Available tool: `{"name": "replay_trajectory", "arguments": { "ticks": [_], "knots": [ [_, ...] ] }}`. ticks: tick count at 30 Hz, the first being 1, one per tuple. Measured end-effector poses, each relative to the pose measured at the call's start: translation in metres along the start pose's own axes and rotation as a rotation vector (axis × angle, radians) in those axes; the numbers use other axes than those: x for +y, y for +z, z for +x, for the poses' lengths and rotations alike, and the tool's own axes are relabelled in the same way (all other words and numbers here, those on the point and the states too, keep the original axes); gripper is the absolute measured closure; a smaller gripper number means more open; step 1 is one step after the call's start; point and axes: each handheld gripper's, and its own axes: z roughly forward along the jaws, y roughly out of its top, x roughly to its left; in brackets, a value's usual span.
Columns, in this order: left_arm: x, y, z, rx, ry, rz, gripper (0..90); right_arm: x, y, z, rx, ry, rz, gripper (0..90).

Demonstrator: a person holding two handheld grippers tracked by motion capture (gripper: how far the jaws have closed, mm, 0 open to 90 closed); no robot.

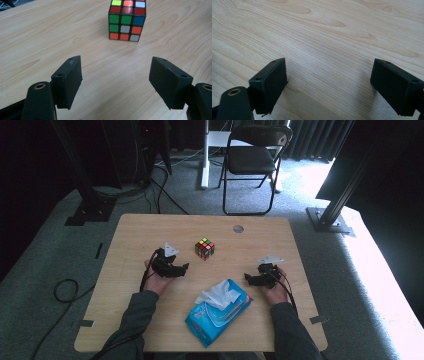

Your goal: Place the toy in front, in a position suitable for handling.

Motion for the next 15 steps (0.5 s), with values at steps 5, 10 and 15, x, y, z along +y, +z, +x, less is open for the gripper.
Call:
{"name": "replay_trajectory", "arguments": {
  "ticks": [5, 10, 15],
  "knots": [
    [0.008, 0.007, -0.004, -0.009, 0.006, -0.001, 26.1, 0.0, 0.0, 0.0, 0.0, 0.0, 0.0, 13.4],
    [0.015, 0.015, -0.008, -0.011, 0.024, 0.007, 26.1, 0.0, 0.0, 0.0, 0.0, 0.0, 0.0, 13.4],
    [0.023, 0.021, -0.009, -0.011, 0.025, 0.009, 26.1, 0.0, 0.0, 0.0, 0.001, 0.0, 0.001, 13.4]
  ]
}}
